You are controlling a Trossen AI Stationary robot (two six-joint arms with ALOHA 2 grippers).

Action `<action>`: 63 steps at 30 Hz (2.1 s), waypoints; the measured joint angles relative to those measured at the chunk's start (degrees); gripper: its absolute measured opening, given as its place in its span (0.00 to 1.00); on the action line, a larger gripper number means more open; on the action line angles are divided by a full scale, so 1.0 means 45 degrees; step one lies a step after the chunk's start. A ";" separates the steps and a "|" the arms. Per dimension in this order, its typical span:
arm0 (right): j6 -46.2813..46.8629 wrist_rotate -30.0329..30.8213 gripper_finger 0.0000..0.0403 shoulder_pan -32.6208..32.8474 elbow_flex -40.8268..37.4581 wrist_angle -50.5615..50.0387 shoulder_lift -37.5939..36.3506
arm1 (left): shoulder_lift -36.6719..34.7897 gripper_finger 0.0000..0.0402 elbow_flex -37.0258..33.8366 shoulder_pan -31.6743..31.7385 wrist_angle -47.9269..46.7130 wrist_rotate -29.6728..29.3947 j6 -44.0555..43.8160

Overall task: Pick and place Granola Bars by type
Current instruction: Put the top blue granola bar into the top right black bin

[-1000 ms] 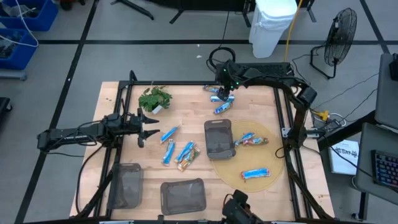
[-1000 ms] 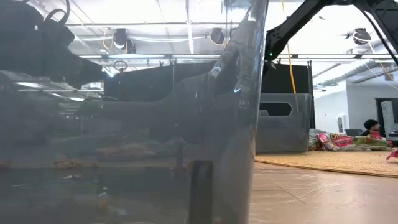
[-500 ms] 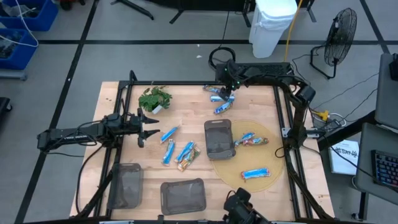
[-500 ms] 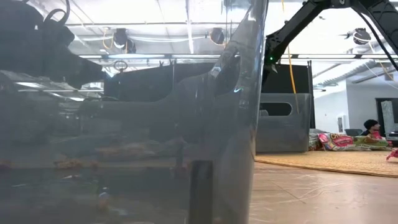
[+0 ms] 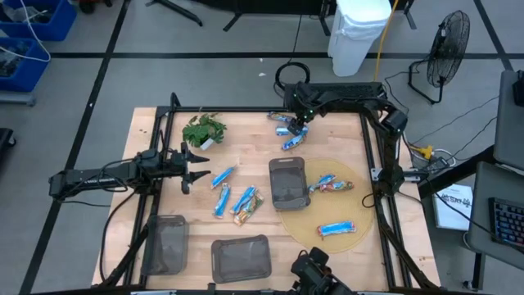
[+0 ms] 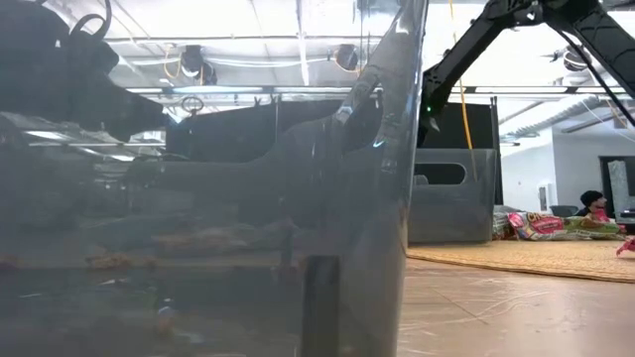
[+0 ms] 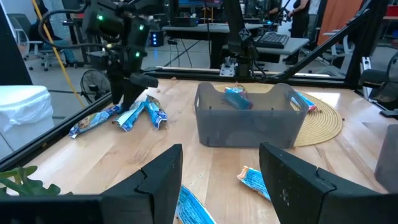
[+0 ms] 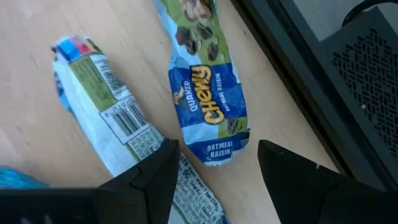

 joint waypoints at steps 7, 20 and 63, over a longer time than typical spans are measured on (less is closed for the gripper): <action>0.0017 0.0009 0.52 0.0005 -0.0004 0.0320 0.0018 | 0.0001 0.54 0.0005 0.0000 0.0000 0.0000 0.0002; 0.0055 -0.0022 0.32 -0.0010 -0.0005 0.0813 0.0018 | 0.0001 0.54 0.0005 -0.0003 0.0000 0.0000 0.0000; 0.0162 -0.0067 0.00 0.4172 -0.0010 -0.1058 -0.7115 | 0.0000 0.54 0.0001 -0.0001 0.0000 0.0000 0.0002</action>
